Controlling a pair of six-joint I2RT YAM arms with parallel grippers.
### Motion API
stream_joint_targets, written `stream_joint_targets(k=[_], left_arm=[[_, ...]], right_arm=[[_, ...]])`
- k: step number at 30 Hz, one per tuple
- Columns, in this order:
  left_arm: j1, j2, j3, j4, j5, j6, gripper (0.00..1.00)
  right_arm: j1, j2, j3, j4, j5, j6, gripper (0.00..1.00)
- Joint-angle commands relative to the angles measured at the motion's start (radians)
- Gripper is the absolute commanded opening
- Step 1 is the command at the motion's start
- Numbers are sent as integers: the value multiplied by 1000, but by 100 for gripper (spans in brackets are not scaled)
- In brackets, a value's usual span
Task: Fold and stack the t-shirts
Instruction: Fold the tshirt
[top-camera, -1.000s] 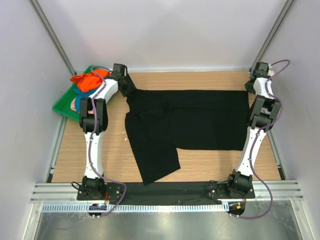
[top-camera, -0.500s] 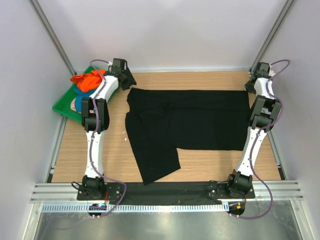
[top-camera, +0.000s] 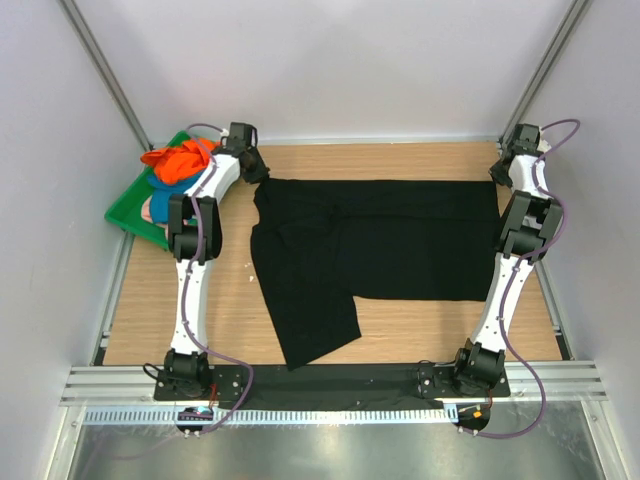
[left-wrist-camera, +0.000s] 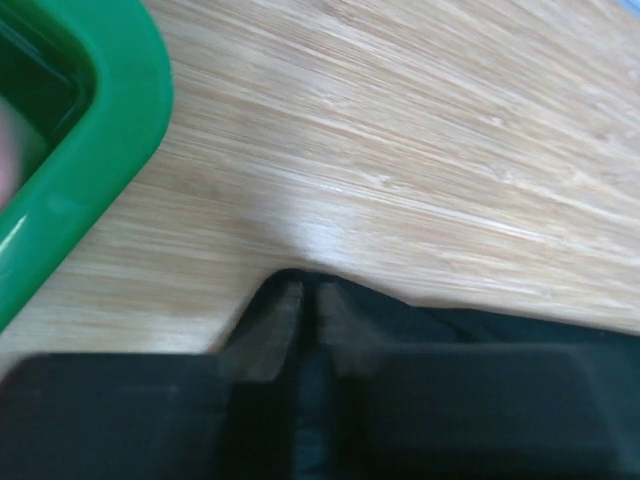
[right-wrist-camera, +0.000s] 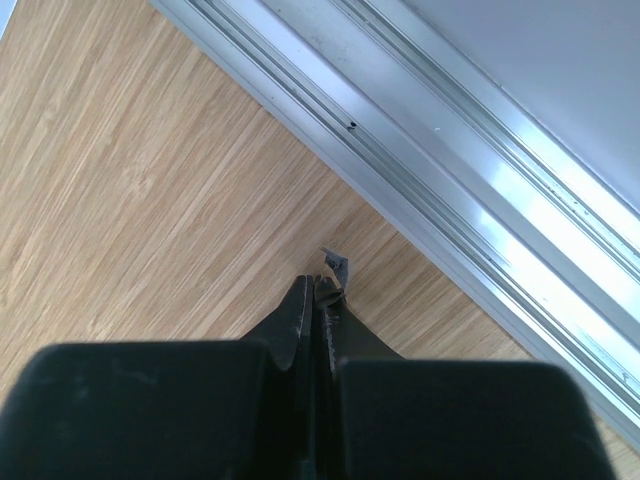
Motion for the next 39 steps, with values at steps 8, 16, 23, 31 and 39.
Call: stream_joint_targets(k=[8,16,23,31,39], left_arm=[[8,-36,20,35,-211,41,0],[8,-71,-7,84,-261,28,0],[8,-38,40,63,-224,39,0],[5,-48,54,15,-160,15,50],[-17,-166,-6,-22,-150,4,61]], right_arm=[[-9,-4,-17,-12,147,63,1],[-17,2,-8,-33,201,98,1],[-15,75,92,-38,117,85,1],[-14,79,150,-61,-3,5,39],[-3,-50,193,-223,99,-24,57]])
